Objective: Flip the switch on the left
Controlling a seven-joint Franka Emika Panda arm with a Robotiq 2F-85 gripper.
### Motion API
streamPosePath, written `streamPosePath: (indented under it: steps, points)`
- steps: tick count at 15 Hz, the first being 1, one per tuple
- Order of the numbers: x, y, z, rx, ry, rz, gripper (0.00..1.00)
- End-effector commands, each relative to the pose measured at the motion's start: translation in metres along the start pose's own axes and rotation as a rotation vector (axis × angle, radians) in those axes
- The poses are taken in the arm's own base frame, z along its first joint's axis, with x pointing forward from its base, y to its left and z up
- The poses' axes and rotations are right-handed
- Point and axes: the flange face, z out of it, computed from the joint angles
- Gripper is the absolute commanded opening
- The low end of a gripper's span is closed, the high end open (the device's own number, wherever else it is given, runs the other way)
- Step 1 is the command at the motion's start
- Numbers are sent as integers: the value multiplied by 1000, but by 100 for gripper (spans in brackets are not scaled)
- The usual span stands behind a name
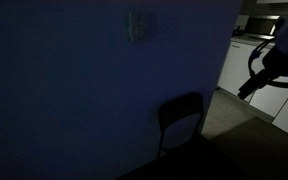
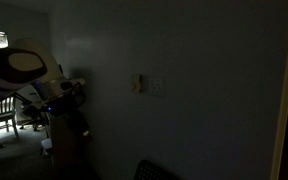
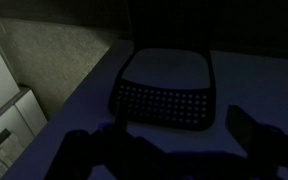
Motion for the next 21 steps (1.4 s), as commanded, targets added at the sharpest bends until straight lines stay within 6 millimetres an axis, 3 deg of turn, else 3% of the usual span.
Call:
streamPosePath:
  steps: [1,4,5,10,13,17,21]
  points:
    - [35,-1,15,14,8,-70,100]
    - [56,0,19,28,17,-114,100]
    - [37,-3,10,18,18,-74,100]
    - [50,-3,14,29,9,-91,100]
    - [54,7,15,2,66,-103,100]
    - [80,13,11,-51,219,-235,100]
    - [120,15,6,-68,388,-372,100]
